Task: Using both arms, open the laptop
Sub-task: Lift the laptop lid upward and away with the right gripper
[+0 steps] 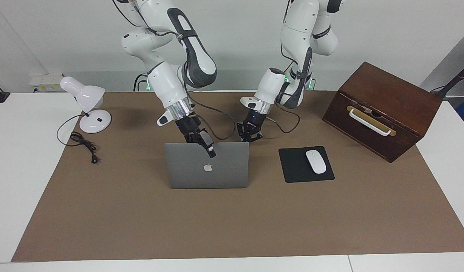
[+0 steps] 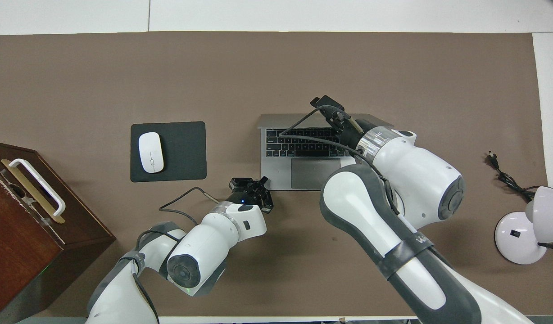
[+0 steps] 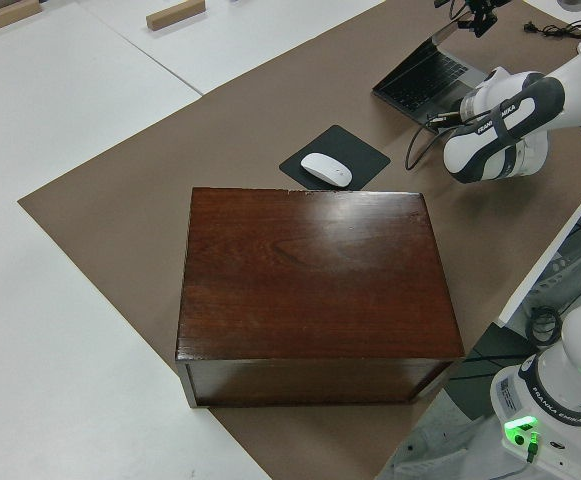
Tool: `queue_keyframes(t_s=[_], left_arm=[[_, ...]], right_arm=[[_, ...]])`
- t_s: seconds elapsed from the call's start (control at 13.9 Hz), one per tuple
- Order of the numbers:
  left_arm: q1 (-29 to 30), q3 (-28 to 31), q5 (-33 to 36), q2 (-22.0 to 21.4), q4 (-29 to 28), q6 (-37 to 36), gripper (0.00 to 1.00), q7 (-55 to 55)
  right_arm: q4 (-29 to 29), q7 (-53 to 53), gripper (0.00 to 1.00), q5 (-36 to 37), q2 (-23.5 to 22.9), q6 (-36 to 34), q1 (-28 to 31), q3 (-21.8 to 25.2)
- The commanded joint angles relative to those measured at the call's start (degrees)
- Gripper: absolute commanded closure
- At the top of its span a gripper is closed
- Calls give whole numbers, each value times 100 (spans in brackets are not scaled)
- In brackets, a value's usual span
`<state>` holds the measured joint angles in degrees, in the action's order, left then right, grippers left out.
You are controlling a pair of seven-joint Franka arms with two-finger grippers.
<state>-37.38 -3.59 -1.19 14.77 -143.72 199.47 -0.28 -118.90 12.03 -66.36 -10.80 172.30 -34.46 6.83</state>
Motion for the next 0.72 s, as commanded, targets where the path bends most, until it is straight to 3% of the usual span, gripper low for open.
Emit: queue_keyframes(t_s=[0.0,0.65], left_arm=[[-120,130,-65,281,134,101,100,133],[-129,130,-65,281,143,101,100,133]], right_arm=[[569,-280,0,-184,-449,102,133,-6],[1897,-271,0,-149,-968,67,466,-6]])
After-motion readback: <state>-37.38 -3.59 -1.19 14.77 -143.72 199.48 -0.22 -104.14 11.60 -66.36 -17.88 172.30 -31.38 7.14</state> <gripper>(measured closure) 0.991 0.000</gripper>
